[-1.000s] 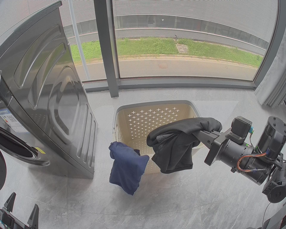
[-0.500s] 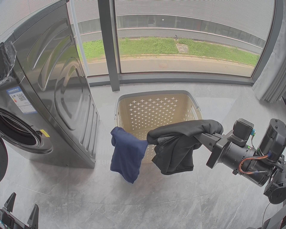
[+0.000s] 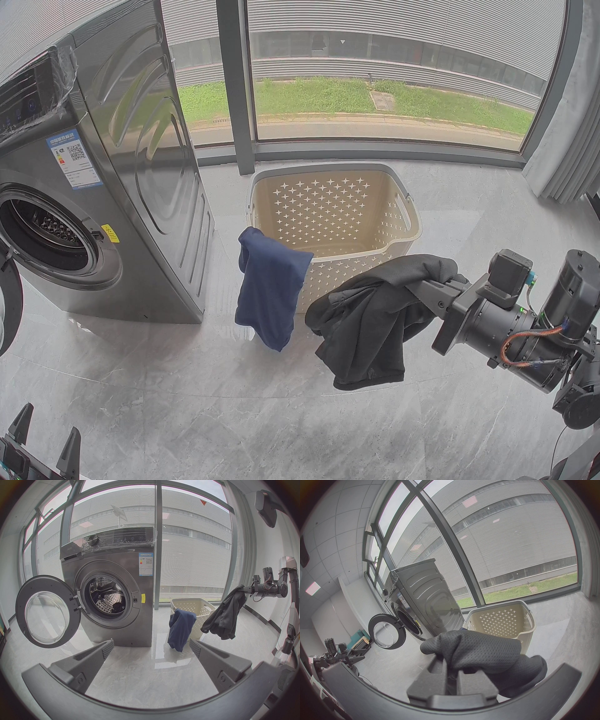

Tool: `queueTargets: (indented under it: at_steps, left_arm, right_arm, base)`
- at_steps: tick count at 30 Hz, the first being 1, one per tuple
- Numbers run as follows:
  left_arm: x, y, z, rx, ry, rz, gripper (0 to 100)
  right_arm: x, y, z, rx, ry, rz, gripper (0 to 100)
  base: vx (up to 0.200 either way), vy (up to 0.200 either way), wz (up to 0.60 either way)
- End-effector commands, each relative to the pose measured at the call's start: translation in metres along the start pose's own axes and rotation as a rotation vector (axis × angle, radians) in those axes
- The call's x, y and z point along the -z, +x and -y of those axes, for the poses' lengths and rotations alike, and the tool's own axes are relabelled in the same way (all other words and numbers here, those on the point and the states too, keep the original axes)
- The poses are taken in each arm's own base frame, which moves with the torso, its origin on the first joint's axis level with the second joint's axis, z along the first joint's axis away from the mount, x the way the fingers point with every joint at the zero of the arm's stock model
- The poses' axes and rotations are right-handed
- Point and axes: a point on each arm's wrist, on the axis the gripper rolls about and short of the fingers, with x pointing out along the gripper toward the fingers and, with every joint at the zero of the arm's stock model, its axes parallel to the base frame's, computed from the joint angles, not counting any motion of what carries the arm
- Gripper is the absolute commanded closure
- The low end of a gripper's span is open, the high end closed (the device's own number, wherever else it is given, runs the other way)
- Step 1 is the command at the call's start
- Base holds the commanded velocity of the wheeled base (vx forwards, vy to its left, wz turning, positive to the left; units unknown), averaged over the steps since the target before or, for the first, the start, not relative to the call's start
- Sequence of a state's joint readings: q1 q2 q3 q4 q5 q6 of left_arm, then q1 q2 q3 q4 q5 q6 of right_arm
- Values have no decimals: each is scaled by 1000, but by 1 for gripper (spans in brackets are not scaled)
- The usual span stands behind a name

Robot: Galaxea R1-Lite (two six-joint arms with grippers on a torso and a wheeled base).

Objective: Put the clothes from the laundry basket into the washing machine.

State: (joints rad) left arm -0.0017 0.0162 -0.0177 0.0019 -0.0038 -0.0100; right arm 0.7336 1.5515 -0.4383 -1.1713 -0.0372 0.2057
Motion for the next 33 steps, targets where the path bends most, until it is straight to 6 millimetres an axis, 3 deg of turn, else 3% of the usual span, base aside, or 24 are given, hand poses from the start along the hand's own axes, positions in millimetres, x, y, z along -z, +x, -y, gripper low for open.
queueTargets:
  at_steps: [1, 33]
  left_arm:
    - [5, 1, 0, 1, -1, -9, 0]
    - [5, 1, 0, 0, -5, -9, 0]
  right_arm:
    - [1, 0, 0, -1, 0, -3, 100]
    - [6, 4, 1, 5, 5, -24, 100]
  base:
    - [0, 0, 0]
    - [0, 194, 0]
